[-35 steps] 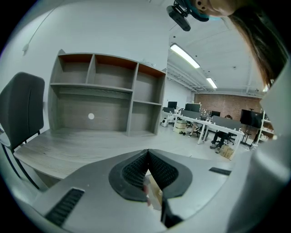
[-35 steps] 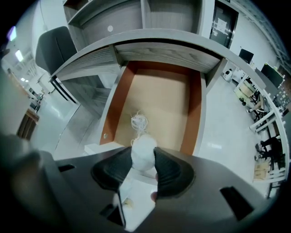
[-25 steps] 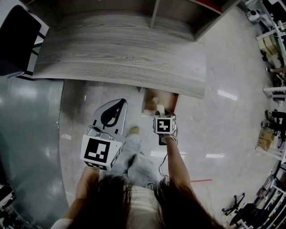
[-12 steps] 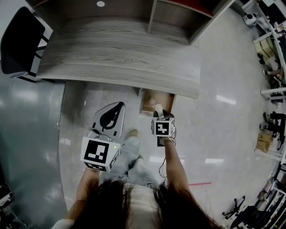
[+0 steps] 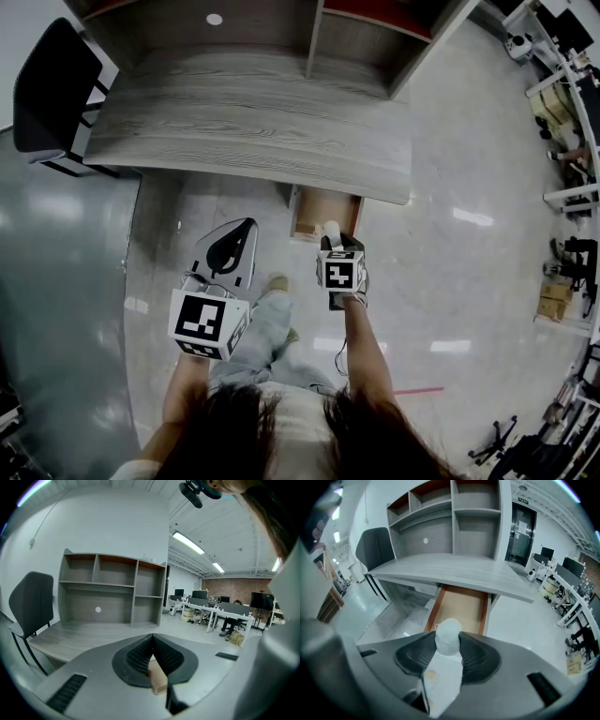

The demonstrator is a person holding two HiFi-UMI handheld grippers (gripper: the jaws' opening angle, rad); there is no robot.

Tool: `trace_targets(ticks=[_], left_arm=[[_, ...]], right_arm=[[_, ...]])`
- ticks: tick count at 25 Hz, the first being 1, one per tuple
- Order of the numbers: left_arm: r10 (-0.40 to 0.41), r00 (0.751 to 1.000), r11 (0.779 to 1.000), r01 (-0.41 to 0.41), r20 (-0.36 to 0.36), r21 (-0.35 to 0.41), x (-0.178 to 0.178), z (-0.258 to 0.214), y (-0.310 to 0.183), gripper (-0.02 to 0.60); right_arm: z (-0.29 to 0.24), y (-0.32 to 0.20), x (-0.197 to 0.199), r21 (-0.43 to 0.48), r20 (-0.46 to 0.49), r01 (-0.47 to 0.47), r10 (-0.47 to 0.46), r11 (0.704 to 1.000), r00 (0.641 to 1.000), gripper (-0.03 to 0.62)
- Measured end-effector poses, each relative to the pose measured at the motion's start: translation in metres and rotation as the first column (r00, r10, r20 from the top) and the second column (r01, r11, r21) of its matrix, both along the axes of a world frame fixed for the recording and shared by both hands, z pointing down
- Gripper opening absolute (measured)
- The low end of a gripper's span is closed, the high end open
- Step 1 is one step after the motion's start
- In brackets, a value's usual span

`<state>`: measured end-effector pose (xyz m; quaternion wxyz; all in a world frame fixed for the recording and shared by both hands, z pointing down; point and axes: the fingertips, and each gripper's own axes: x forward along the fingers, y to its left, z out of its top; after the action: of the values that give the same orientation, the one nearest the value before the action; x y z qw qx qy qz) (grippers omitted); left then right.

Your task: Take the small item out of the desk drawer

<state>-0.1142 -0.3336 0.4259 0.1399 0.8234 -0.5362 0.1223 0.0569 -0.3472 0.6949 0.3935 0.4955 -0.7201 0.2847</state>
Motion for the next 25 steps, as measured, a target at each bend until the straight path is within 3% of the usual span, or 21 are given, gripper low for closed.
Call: trace_targets(ticks=[25], left_arm=[[0.022, 1.0, 0.995, -0.022, 0.0, 0.096, 0.033, -0.058, 0.092, 0.012]], right_arm=[[-0.094, 0.064, 0.015, 0.203, 0.032, 0.021, -0.028, 0.979, 0.999, 0.166]])
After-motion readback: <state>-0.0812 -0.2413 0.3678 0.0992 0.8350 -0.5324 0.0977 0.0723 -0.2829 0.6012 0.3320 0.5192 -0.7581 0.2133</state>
